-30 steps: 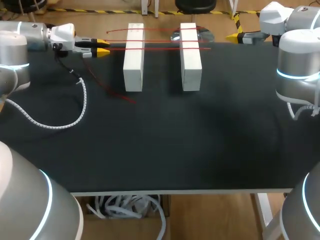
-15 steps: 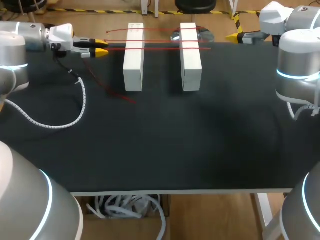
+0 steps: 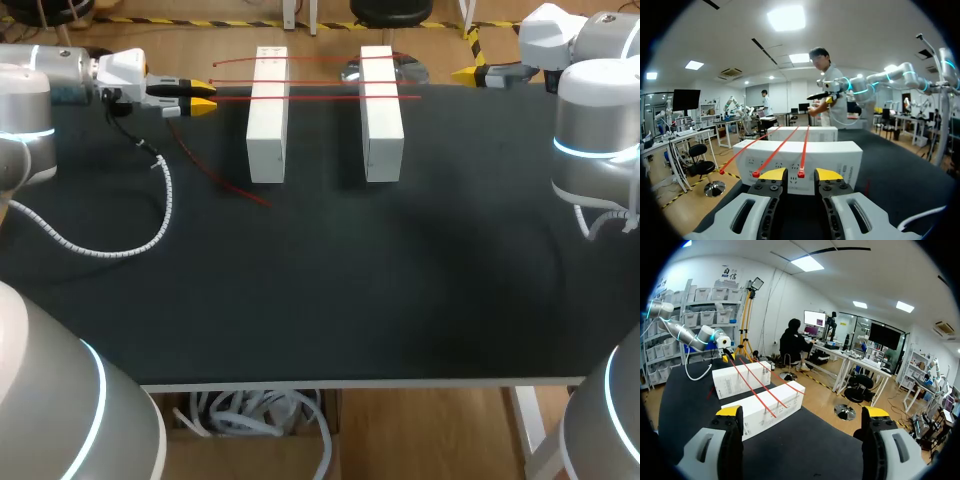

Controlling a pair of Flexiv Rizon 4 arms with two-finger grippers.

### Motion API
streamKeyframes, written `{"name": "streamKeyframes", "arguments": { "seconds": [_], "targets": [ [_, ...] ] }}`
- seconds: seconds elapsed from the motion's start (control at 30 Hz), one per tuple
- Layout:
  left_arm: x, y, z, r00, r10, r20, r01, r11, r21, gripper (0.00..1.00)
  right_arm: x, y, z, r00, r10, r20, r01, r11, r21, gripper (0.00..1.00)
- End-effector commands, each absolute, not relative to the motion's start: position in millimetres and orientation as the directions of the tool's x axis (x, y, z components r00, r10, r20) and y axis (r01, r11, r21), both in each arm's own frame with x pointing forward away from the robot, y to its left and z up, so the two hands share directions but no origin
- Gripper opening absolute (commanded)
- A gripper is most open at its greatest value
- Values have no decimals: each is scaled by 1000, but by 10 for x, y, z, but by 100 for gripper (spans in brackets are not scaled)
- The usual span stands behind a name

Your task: Grab the tape and strap the tape.

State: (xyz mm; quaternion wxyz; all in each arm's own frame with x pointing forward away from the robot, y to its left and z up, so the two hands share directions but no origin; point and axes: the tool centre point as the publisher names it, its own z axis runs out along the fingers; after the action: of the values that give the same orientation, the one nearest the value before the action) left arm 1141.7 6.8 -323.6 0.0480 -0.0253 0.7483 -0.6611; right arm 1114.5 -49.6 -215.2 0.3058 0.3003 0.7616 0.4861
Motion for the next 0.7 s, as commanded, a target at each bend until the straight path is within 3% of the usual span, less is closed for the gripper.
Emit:
{"name": "streamKeyframes", "arguments": {
  "seconds": [0.03, 0.13, 0.7],
  "targets": [
    [11351, 56, -3203, -993, -113, -41, 25, 133, -991, 22, 11143, -497, -2154, -633, 754, -174, 160, 347, 924, 100],
    [11345, 55, -3204, -993, -114, -41, 25, 133, -991, 12, 11143, -497, -2154, -633, 754, -174, 160, 347, 924, 100],
    [11330, 26, -3205, -993, -110, -43, 28, 132, -991, 18, 11143, -497, -2154, -633, 754, -174, 160, 347, 924, 100]
  ]
}}
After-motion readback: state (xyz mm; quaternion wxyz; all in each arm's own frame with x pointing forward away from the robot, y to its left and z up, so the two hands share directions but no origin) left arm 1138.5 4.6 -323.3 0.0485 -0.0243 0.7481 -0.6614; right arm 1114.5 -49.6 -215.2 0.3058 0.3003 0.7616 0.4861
